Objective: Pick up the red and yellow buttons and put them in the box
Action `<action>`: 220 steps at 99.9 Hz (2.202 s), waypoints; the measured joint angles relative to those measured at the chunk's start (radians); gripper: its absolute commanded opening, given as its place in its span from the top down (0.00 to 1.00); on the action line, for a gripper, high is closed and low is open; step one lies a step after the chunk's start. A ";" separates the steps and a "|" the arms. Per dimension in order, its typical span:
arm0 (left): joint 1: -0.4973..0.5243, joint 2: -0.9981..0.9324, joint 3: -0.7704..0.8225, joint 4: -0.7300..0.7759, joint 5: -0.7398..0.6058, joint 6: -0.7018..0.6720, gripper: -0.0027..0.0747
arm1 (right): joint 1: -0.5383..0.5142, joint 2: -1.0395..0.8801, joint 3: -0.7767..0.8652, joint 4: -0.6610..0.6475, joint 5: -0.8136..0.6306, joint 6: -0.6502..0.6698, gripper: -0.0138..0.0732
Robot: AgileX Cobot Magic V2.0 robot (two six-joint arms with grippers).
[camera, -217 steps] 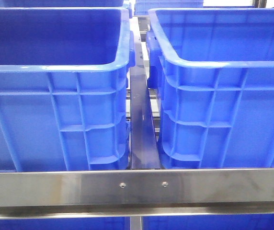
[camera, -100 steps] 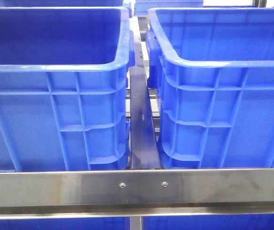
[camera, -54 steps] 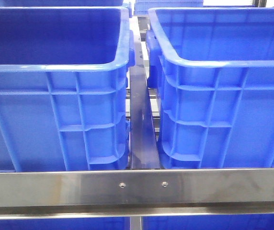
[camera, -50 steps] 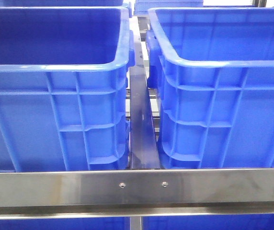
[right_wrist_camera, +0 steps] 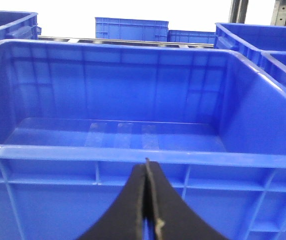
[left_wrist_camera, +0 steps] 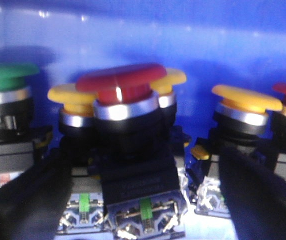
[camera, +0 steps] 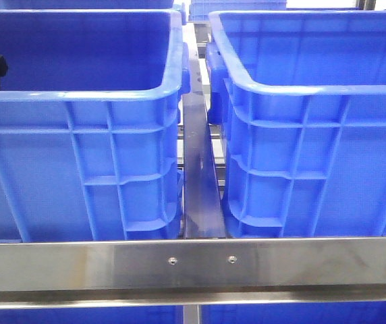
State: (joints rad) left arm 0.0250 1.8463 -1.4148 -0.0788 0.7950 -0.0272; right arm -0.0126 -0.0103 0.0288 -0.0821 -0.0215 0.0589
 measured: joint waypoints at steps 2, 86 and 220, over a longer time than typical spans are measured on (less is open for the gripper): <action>0.000 0.000 0.000 0.000 0.000 0.000 0.43 | 0.000 0.000 0.000 0.000 0.000 0.000 0.91; -0.063 -0.366 0.219 0.000 -0.049 0.039 0.76 | 0.000 0.000 0.000 0.000 0.000 0.000 0.91; -0.814 -0.563 0.327 -0.002 -0.076 0.103 0.76 | 0.000 0.000 -0.108 0.000 0.227 0.000 0.91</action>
State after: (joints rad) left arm -0.7891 1.2832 -1.0878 -0.0807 0.7186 0.0757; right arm -0.0126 -0.0103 -0.0795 -0.0821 0.2055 0.0589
